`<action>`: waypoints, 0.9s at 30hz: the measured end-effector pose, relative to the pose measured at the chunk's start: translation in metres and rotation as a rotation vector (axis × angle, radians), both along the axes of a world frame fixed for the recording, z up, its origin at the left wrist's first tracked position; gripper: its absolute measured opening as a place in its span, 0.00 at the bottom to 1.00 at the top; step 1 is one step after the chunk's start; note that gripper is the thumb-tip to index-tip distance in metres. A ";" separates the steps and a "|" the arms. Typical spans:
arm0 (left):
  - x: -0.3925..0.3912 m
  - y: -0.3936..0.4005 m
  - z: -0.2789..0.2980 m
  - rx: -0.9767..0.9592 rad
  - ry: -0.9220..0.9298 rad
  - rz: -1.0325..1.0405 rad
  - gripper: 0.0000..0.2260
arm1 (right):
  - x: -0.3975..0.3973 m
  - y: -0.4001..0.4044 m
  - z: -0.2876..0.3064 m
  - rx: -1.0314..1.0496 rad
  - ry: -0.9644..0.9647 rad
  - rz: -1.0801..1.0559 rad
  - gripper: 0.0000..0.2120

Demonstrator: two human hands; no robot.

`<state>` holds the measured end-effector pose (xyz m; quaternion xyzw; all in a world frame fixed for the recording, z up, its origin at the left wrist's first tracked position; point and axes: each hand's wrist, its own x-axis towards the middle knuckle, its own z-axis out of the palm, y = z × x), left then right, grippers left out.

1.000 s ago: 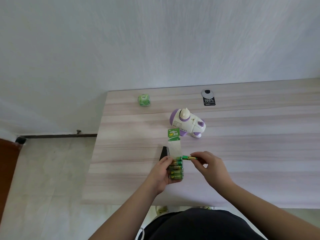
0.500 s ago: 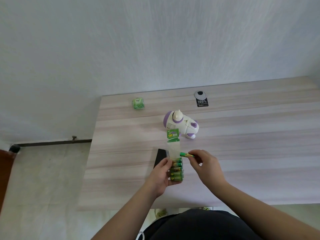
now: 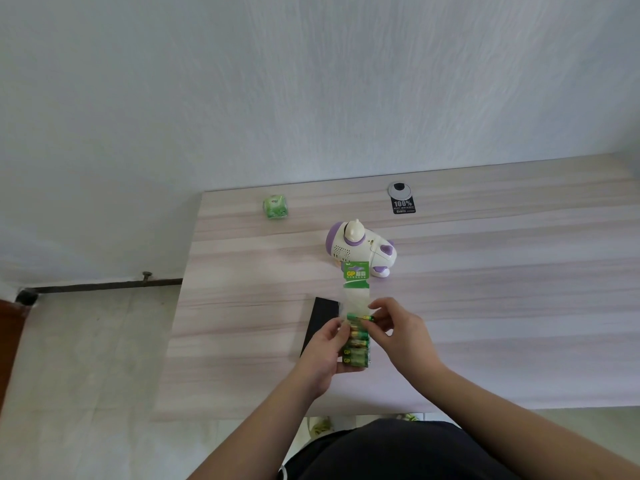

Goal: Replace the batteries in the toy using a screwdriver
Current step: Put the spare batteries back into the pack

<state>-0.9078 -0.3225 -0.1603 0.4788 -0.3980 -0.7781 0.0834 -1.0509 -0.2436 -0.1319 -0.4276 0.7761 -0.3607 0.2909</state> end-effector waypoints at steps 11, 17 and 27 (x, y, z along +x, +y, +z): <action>0.000 0.003 0.005 -0.014 -0.038 -0.007 0.11 | -0.001 0.000 -0.017 0.027 0.099 0.007 0.07; 0.001 0.006 0.005 0.008 -0.060 0.018 0.11 | 0.004 0.002 -0.022 0.060 0.003 -0.043 0.08; -0.003 0.012 0.003 -0.010 -0.129 0.037 0.10 | 0.008 0.004 -0.020 0.127 -0.107 -0.023 0.10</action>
